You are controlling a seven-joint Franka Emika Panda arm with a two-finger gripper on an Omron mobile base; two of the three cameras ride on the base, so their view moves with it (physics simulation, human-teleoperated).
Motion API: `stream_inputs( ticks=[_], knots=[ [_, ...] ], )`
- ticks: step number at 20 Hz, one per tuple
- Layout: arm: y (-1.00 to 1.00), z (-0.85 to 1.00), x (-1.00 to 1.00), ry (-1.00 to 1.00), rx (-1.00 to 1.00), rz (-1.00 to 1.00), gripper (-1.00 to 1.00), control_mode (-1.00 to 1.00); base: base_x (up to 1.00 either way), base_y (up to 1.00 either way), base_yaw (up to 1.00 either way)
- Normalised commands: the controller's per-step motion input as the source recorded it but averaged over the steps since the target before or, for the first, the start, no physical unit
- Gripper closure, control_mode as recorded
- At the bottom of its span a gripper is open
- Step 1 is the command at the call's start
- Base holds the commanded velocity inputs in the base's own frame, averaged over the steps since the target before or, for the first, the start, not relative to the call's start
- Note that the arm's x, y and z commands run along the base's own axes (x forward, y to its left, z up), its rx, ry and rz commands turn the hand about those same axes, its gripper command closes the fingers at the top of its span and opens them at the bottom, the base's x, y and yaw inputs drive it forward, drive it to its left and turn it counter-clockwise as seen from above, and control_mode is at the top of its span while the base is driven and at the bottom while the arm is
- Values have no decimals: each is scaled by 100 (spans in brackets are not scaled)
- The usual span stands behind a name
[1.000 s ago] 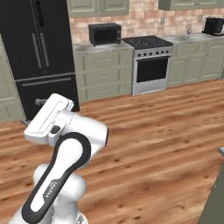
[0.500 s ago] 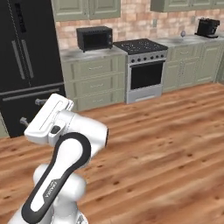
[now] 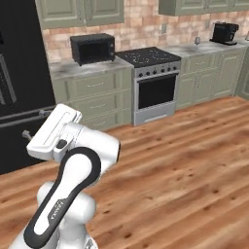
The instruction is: Retrieve the wine glasses from the counter and place one next to each plate.
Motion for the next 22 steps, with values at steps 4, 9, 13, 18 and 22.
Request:
stream_inputs(
  ticks=[4, 9, 13, 18, 22],
  knots=[
    [0, 0, 0, 0, 0, 0, -100, 100, 100, 0, -11],
    [0, 0, 0, 0, 0, 0, -100, 100, 100, -2, -10],
    [0, 0, 0, 0, 0, 0, -100, 100, 100, -18, -6],
    [0, 0, 0, 0, 0, 0, -100, 100, 100, -33, -2],
    [0, 0, 0, 0, 0, 0, -100, 100, 100, -64, 0]
  ],
)
